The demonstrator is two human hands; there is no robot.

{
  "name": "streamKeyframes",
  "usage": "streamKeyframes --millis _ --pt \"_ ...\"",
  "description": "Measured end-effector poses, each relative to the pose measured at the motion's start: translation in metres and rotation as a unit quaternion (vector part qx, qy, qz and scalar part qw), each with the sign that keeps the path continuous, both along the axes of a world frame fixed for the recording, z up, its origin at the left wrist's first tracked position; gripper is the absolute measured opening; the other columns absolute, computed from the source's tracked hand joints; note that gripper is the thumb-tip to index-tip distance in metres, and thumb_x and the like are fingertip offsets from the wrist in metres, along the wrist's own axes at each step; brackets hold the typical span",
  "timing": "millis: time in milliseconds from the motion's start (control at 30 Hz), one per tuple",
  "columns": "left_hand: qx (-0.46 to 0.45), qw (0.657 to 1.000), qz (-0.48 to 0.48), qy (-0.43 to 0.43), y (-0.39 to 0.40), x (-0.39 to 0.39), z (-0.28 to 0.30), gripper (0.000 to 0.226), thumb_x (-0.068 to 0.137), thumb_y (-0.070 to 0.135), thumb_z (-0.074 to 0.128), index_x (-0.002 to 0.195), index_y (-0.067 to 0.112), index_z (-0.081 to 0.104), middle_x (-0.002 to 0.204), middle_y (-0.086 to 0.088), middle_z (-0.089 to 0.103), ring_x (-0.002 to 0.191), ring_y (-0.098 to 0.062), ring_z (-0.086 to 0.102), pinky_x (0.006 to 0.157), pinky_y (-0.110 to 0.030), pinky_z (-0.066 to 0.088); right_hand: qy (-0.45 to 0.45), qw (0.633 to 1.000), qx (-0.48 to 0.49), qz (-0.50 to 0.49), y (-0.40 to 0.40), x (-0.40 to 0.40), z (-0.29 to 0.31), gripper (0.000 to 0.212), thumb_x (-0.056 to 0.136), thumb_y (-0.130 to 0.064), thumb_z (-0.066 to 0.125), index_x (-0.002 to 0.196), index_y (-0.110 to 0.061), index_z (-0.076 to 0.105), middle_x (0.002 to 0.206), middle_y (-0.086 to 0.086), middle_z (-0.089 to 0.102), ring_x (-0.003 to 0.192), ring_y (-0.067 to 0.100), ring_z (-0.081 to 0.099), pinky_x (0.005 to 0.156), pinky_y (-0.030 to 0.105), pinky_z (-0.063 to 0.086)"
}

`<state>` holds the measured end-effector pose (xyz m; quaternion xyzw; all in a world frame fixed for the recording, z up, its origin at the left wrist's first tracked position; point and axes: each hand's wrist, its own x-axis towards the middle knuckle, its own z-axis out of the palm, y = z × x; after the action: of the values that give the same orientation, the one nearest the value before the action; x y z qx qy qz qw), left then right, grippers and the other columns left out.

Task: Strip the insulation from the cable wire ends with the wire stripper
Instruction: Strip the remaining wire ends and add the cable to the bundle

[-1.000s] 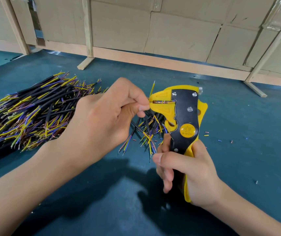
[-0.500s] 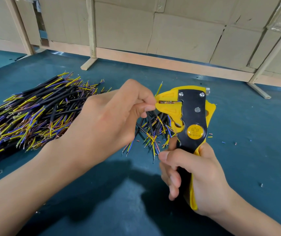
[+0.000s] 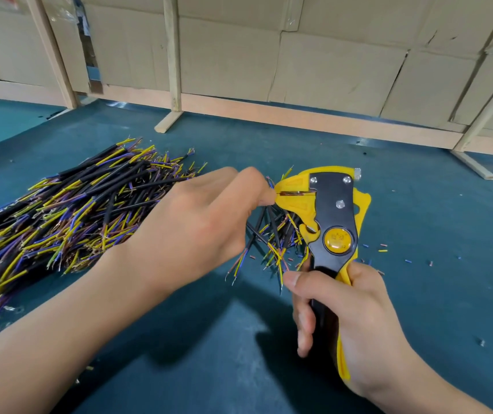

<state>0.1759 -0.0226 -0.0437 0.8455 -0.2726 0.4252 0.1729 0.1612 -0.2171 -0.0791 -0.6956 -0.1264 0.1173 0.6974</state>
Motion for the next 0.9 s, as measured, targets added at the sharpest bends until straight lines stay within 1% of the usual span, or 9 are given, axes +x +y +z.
streamKeyframes --millis 67,133,167,200,267,433,600,767,900 --pt "-0.020 0.999 0.023 0.020 -0.001 0.003 0.001 0.033 0.078 -0.009 0.055 0.099 0.017 0.057 0.077 -0.006 0.068 0.065 -0.032 0.064 0.058 -0.039 0.057 0.027 1.000 0.015 -0.002 0.003 0.000 0.001 0.046 0.064 -0.030 0.075 0.051 -0.002 0.041 0.041 0.014 0.041 0.035 0.029 0.039 0.043 0.034 0.038" --pt "-0.044 0.998 0.038 0.024 -0.008 0.004 -0.005 0.024 0.080 -0.014 0.059 0.094 0.004 0.067 0.073 0.010 0.059 0.065 -0.020 0.058 0.063 -0.027 0.053 0.066 0.997 0.044 0.003 0.004 -0.001 0.001 0.037 0.067 -0.022 0.073 0.055 -0.003 0.044 0.043 0.014 0.040 0.033 0.027 0.039 0.042 0.033 0.040" --pt "-0.065 0.996 0.042 0.037 -0.012 0.003 -0.007 0.017 0.083 -0.011 0.061 0.092 0.001 0.068 0.072 0.018 0.052 0.065 -0.013 0.053 0.063 -0.014 0.046 0.083 0.995 0.059 0.010 0.005 -0.002 0.002 0.032 0.069 -0.020 0.072 0.058 -0.004 0.046 0.045 0.014 0.040 0.033 0.026 0.039 0.042 0.033 0.041" --pt "-0.094 0.993 0.052 0.051 -0.016 0.002 -0.008 0.012 0.085 -0.006 0.062 0.092 0.002 0.068 0.071 0.022 0.047 0.065 -0.011 0.051 0.062 -0.008 0.038 0.093 0.993 0.066 0.014 0.006 -0.003 0.003 0.030 0.070 -0.018 0.070 0.059 -0.004 0.047 0.046 0.014 0.040 0.034 0.026 0.040 0.042 0.034 0.042" --pt "-0.137 0.986 0.065 0.065 -0.022 -0.001 -0.010 0.007 0.089 0.004 0.064 0.094 0.007 0.067 0.067 0.020 0.050 0.065 -0.010 0.050 0.059 -0.006 0.034 0.092 0.993 0.067 0.019 0.007 -0.004 0.002 0.034 0.071 -0.018 0.069 0.060 0.000 0.043 0.047 0.015 0.041 0.035 0.027 0.043 0.044 0.036 0.045" --pt "-0.162 0.984 0.054 0.051 -0.023 -0.002 -0.016 0.003 0.092 0.010 0.066 0.094 0.009 0.067 0.063 0.009 0.060 0.063 -0.014 0.050 0.058 -0.009 0.036 0.071 0.996 0.049 0.015 0.007 -0.003 0.003 0.032 0.074 -0.018 0.067 0.055 -0.005 0.045 0.046 0.013 0.044 0.035 0.028 0.045 0.047 0.040 0.045" --pt "-0.160 0.984 0.048 0.057 -0.021 -0.002 -0.014 0.004 0.093 0.012 0.065 0.095 0.010 0.067 0.060 0.004 0.058 0.061 -0.019 0.050 0.057 -0.016 0.039 0.059 0.998 0.006 -0.023 0.008 -0.009 0.002 0.033 0.072 -0.025 0.068 0.046 -0.014 0.050 0.045 0.012 0.046 0.037 0.028 0.047 0.051 0.047 0.040" --pt "-0.154 0.985 0.039 0.070 -0.022 -0.005 -0.012 0.003 0.093 0.012 0.067 0.095 0.012 0.068 0.071 -0.001 0.070 0.060 -0.019 0.055 0.058 -0.024 0.042 0.044 0.998 -0.006 -0.047 0.012 -0.014 0.004 0.033 0.071 -0.025 0.069 0.048 -0.011 0.050 0.045 0.015 0.049 0.040 0.029 0.049 0.048 0.038 0.043" --pt "-0.160 0.984 0.040 0.069 -0.023 -0.006 -0.011 0.006 0.093 0.016 0.066 0.092 0.011 0.068 0.072 -0.004 0.071 0.059 -0.023 0.064 0.056 -0.031 0.044 0.036 0.998 -0.016 -0.050 0.013 -0.014 0.004 0.031 0.071 -0.027 0.067 0.047 -0.013 0.052 0.044 0.016 0.051 0.040 0.029 0.049 0.048 0.036 0.043"
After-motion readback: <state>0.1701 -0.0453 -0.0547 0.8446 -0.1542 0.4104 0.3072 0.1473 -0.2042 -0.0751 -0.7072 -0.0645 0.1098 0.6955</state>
